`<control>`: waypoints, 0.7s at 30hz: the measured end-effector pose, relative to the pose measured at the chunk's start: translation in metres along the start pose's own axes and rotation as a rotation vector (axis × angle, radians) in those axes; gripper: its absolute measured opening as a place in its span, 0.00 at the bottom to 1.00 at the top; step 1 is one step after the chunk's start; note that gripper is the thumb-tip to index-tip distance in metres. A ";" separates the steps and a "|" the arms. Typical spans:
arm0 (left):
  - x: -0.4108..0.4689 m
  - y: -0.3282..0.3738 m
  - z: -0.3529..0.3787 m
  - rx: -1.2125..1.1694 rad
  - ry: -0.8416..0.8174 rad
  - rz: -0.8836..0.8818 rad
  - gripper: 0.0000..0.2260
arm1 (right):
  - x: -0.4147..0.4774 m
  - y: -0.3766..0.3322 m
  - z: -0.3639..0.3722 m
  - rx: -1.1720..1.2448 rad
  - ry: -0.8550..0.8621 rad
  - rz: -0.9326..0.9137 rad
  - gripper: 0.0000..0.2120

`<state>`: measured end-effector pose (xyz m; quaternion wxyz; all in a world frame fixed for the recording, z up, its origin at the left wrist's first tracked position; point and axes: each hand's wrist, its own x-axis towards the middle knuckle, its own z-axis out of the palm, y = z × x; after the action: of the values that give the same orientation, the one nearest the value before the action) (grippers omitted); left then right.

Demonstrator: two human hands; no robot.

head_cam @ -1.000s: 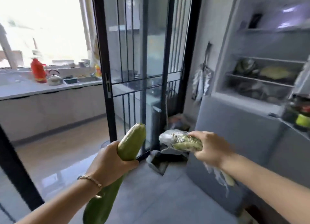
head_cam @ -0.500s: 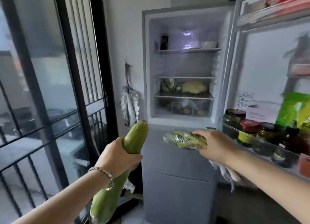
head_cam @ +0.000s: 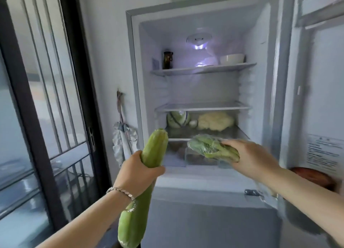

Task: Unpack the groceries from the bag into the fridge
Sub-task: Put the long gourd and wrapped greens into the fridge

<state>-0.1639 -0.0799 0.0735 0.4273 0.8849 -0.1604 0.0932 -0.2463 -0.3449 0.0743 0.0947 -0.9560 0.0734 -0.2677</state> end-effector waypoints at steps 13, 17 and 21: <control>0.183 -0.010 0.078 -0.158 -0.101 0.081 0.16 | 0.154 0.067 0.079 -0.247 0.151 -0.179 0.22; 0.225 -0.015 0.089 -0.191 -0.137 0.106 0.14 | 0.185 0.082 0.104 -0.363 0.088 -0.215 0.23; 0.254 -0.019 0.095 -0.224 -0.175 0.127 0.16 | 0.203 0.092 0.129 -0.348 -0.013 -0.120 0.23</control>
<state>0.0820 -0.1956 0.0774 0.5009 0.8245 -0.2622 0.0242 -0.0152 -0.4546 0.0471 -0.0877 -0.9623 0.0606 -0.2501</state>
